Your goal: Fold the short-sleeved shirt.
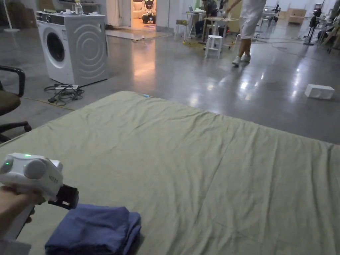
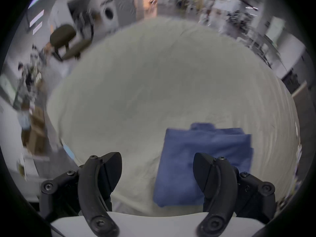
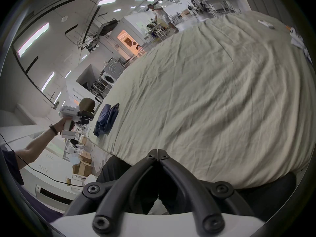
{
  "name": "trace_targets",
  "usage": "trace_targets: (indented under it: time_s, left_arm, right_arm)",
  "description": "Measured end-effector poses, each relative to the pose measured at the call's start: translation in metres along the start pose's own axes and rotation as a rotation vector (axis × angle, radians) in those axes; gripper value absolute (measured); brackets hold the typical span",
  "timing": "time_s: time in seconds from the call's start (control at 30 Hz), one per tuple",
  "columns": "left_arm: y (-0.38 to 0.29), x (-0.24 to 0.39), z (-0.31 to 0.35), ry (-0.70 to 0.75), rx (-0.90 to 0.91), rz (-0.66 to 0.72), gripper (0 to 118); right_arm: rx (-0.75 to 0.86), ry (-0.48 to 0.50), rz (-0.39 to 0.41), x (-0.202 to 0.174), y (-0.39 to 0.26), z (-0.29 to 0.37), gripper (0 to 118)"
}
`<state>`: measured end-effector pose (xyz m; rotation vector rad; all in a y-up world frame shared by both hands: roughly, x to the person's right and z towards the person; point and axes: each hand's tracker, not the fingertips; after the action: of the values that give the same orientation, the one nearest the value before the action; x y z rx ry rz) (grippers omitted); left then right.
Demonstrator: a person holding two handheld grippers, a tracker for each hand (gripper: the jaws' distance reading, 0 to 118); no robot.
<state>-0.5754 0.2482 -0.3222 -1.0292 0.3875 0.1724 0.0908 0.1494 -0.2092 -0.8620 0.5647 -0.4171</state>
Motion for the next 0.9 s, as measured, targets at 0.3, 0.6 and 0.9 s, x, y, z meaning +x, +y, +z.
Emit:
trace_targets:
  time_s: [0.3, 0.6, 0.9]
  left_arm:
    - [-0.092, 0.105, 0.175, -0.353, 0.64, -0.211, 82]
    - [-0.177, 0.207, 0.226, -0.501, 0.903, -0.243, 29]
    - [-0.235, 0.201, 0.266, -0.327, 0.867, -0.299, 7]
  right_arm:
    - [0.349, -0.056, 0.161, -0.038, 0.041, 0.072, 0]
    - [0.554, -0.21, 0.329, -0.073, 0.064, 0.133, 0]
    - [0.628, -0.326, 0.368, -0.074, 0.033, 0.165, 0]
